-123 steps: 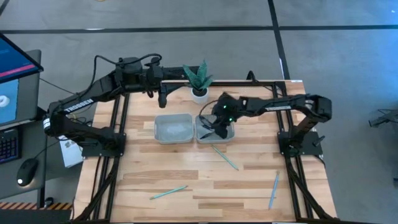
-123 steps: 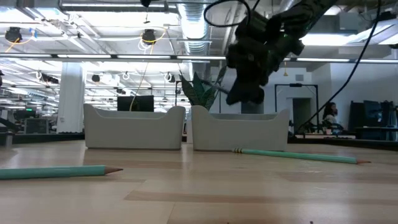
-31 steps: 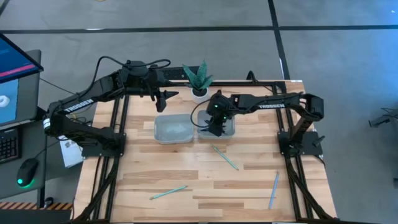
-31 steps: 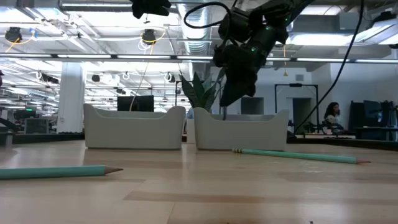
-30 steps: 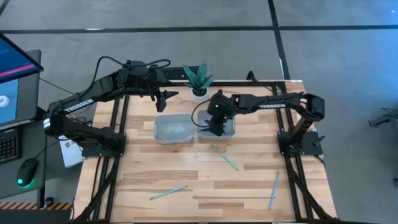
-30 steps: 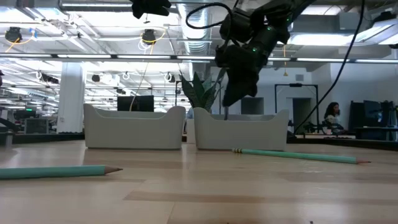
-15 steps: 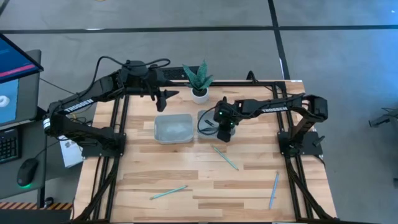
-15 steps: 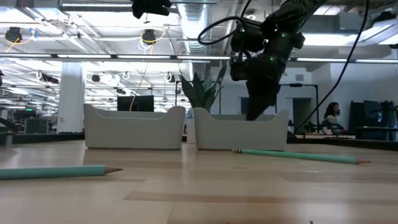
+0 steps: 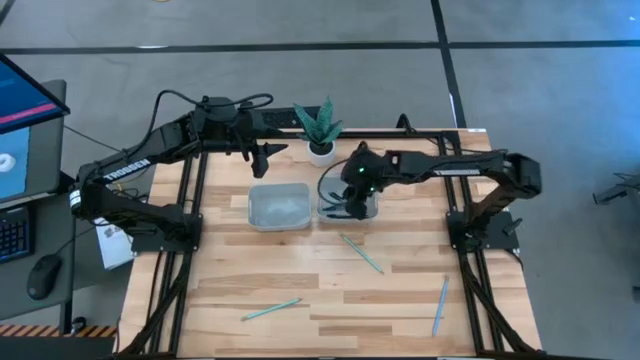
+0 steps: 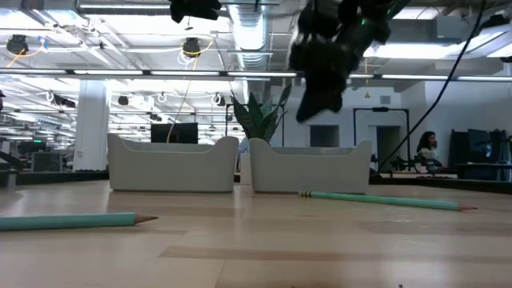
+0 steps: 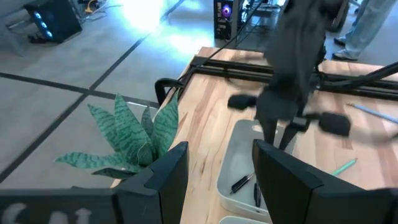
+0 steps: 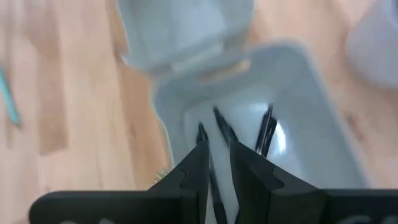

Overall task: Sort pens & pencils
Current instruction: Put the top green pencil into the left gray bin

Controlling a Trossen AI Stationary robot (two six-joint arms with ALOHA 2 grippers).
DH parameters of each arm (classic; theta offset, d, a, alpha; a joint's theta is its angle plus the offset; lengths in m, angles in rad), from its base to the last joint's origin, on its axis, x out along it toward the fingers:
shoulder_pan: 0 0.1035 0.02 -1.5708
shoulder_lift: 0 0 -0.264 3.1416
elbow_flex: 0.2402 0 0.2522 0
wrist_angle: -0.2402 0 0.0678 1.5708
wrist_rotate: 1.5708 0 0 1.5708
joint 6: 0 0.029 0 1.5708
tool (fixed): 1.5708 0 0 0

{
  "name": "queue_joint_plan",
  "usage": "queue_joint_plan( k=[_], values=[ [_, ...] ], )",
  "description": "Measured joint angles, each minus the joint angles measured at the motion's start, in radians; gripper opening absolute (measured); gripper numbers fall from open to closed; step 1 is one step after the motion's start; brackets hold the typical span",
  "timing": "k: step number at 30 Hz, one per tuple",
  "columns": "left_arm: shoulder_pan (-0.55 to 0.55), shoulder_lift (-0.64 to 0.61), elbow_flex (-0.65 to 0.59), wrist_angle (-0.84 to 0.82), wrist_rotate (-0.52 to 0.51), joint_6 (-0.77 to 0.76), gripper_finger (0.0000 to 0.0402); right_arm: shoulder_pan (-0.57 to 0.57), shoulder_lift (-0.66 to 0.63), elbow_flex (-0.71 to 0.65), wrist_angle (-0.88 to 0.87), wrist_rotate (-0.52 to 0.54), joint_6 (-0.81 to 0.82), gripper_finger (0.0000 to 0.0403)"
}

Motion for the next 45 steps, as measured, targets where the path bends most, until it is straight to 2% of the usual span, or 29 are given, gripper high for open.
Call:
queue_joint_plan(
  k=[5, 13, 18, 23, 27, 32, 40, 45],
  values=[
    [0.0, 0.0, 0.0, -0.008, 0.003, 0.0, 0.0169, 0.0, -0.132, 0.026, -0.05, 0.018, 0.054, 0.0087],
    [-0.003, 0.0, 0.0, -0.024, 0.008, -0.001, 0.0169, 0.022, -0.327, 0.028, -0.212, 0.024, 0.227, 0.0093],
    [-0.013, 0.0, 0.0, -0.024, 0.008, 0.0, 0.0169, 0.087, -0.383, 0.029, -0.271, 0.023, 0.306, 0.0121],
    [-0.032, 0.0, 0.0, -0.028, 0.009, 0.0, 0.0169, 0.177, -0.394, 0.029, -0.31, 0.033, 0.377, 0.0166],
    [-0.052, 0.0, 0.0, -0.033, 0.01, -0.014, 0.0169, 0.257, -0.393, 0.029, -0.392, 0.095, 0.408, 0.0197],
    [-0.086, 0.0, 0.0, -0.079, 0.009, -0.064, 0.0169, 0.372, -0.41, 0.029, -0.535, 0.232, 0.555, 0.0218],
    [-0.171, 0.0, 0.0, -0.102, 0.009, -0.143, 0.0169, 0.551, -0.47, 0.029, -0.624, 0.399, 0.752, 0.0223],
    [-0.229, 0.0, 0.0, -0.093, 0.002, -0.211, 0.0169, 0.663, -0.471, 0.028, -0.64, 0.483, 0.78, 0.0224]
  ],
)
